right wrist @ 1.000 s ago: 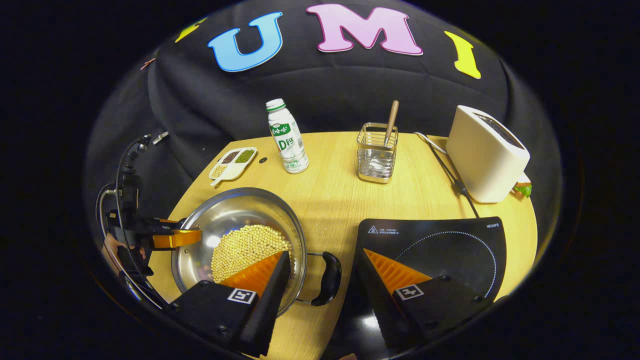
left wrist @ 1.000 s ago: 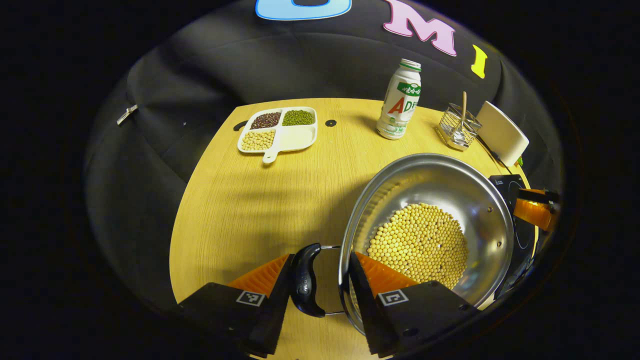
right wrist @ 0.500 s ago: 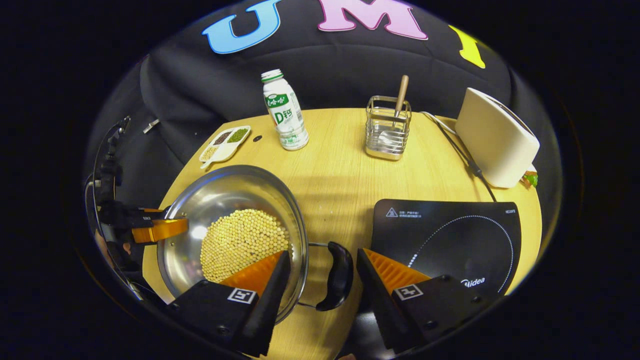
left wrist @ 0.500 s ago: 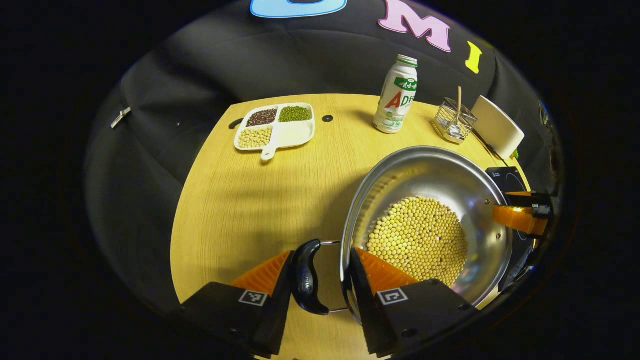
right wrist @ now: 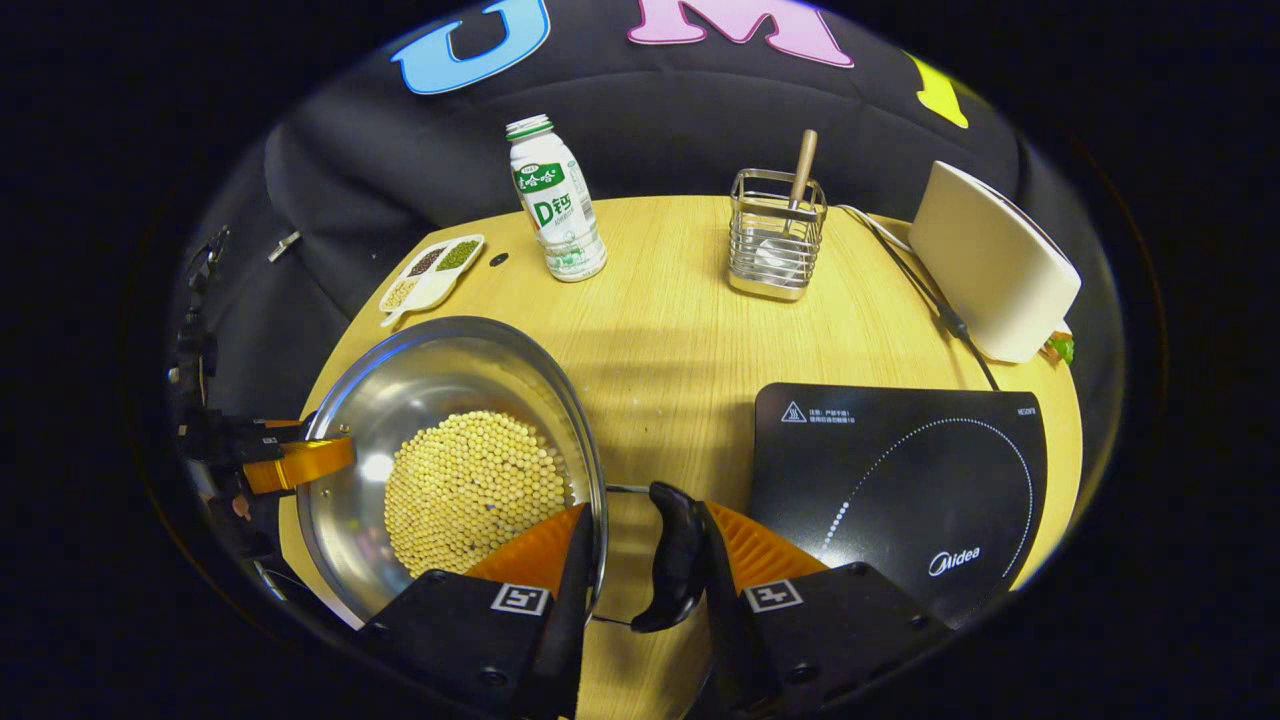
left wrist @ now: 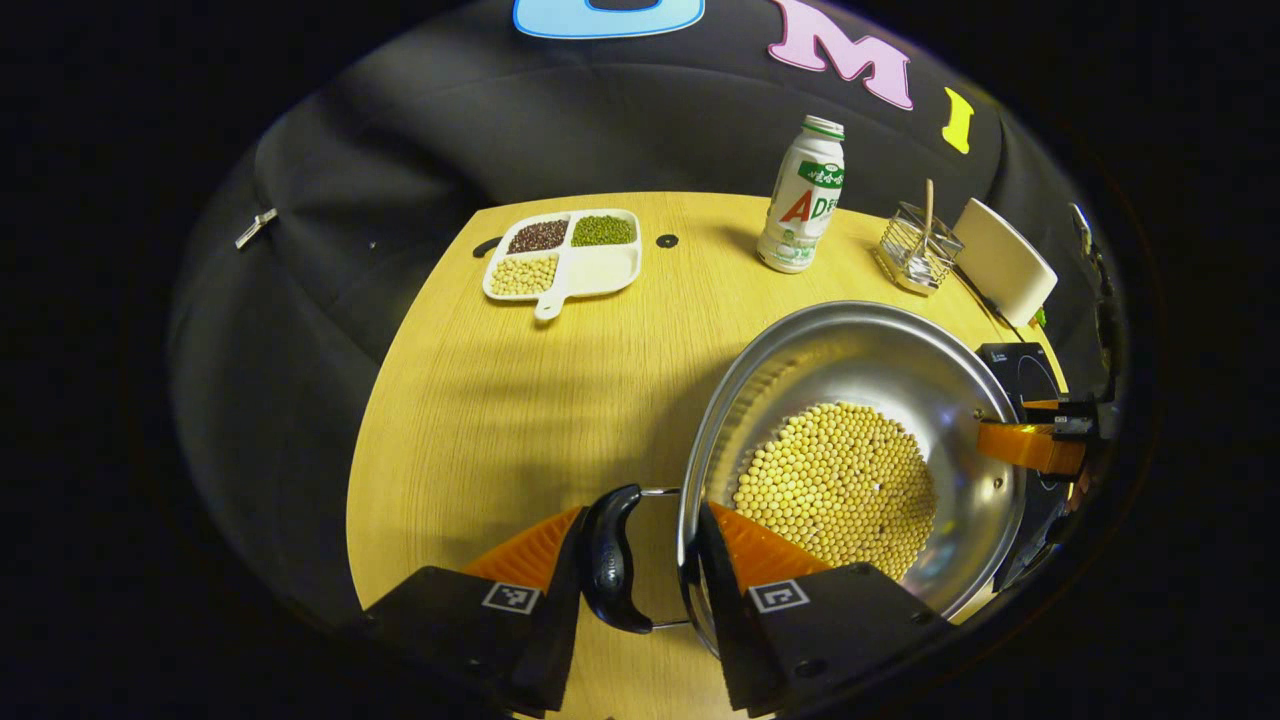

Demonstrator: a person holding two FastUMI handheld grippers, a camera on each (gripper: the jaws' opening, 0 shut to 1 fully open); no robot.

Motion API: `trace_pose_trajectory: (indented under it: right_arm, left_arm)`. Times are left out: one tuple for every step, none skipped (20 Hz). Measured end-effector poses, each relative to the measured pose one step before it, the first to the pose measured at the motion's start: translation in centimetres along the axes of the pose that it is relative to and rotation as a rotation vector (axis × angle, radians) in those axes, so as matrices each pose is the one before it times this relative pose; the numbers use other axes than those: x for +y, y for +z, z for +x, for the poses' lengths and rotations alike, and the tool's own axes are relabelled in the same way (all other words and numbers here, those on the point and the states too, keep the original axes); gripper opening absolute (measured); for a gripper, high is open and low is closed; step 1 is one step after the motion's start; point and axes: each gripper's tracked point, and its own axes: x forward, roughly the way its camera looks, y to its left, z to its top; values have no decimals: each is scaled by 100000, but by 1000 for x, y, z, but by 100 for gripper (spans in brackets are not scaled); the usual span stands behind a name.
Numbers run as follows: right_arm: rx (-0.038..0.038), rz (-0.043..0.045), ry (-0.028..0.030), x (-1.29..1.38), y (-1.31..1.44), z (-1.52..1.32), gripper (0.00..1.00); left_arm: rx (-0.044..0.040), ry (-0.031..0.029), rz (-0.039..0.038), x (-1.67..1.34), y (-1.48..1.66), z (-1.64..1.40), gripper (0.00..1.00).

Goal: First push the handle of the pot to place it horizontally, then grasp the pot with both hands and set it on the induction cooktop.

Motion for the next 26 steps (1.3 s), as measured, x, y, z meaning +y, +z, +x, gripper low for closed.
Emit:
trace_pose_trajectory:
  right_arm:
    - [-226, -840, -398, 47, -67, -444, 56]
    - [-159, -106, -70, 1, 14, -380, 56]
    - [-28, 632, 105, 99, 58, -448, 56]
    - [-25, 842, 243, 3, 173, -464, 56]
    - [376, 627, 314, -25, -14, -647, 56]
    - [218, 279, 235, -112, 33, -682, 56]
    - [-237, 120, -83, -255, 65, -779, 56]
    - [-857, -41, 2, -338, 89, -824, 56]
    - [-363, -750, -15, -376, 43, -709, 56]
    - [-165, 322, 9, -520, -20, -785, 56]
    - [53, 472, -185, -617, -46, -869, 56]
    - [-68, 816, -81, -642, 135, -729, 56]
    - [-464, 318, -252, -717, 109, -806, 56]
    - [-760, 255, -469, -895, 206, -695, 56]
    - [-803, 174, -484, -892, 204, -813, 55]
    - [-271, 459, -652, -1029, 185, -710, 55]
    - [-511, 785, -785, -1119, 195, -754, 56]
    - [-361, 607, -719, -1108, 107, -679, 55]
    - [-647, 706, -756, -1124, 109, -519, 55]
    - [-821, 598, -685, -1094, 177, -455, 55]
    - [-373, 694, -870, -1188, 81, -300, 55]
    - [-231, 561, -740, -1165, -33, -391, 55]
    - [-262, 545, -763, -1196, -5, -334, 55]
    - [-187, 339, -672, -1143, -21, -270, 51]
    - [-339, 308, -694, -1131, 83, -258, 51]
    - [-8, 205, -710, -1126, -18, -234, 51]
  left_arm:
    - [-6, 306, -531, -114, -135, -253, 61]
    - [-407, 483, -368, -41, 6, -514, 61]
    - [-674, 621, 12, -47, -6, -586, 58]
    - [-568, 508, 504, -45, 147, -718, 61]
    - [-375, 428, 436, -148, 124, -666, 61]
    - [-56, 171, 480, -250, 90, -729, 61]
    - [27, -211, 273, -431, 69, -742, 61]
    - [125, -161, 3, -489, 14, -675, 61]
    - [198, -357, 117, -605, 81, -670, 61]
    - [1, 88, 273, -618, 117, -716, 61]
    - [-33, -65, 960, -739, 149, -680, 61]
    - [-521, 150, 1331, -871, 330, -623, 61]
    - [-793, -131, 1083, -880, 420, -699, 61]
    - [-423, -312, 591, -885, 441, -551, 61]
    - [-359, -559, 658, -1032, 360, -406, 61]
    - [-436, -660, 850, -1120, 410, -352, 61]
    - [-620, -861, 926, -1185, 520, -195, 61]
    - [-494, -903, 923, -1188, 468, -221, 61]
    - [-391, -874, 917, -1143, 355, -38, 61]
    - [-354, -705, 874, -1164, 400, -110, 60]
    - [-221, -675, 787, -1177, 421, 100, 61]
    - [-195, -699, 587, -1187, 335, 86, 58]
    - [124, -787, 293, -1254, 265, 178, 61]
    - [-291, -896, 144, -1153, 338, 192, 61]
    - [166, -884, 274, -1185, 242, 201, 61]
    - [2, -791, 343, -1077, 192, 225, 61]
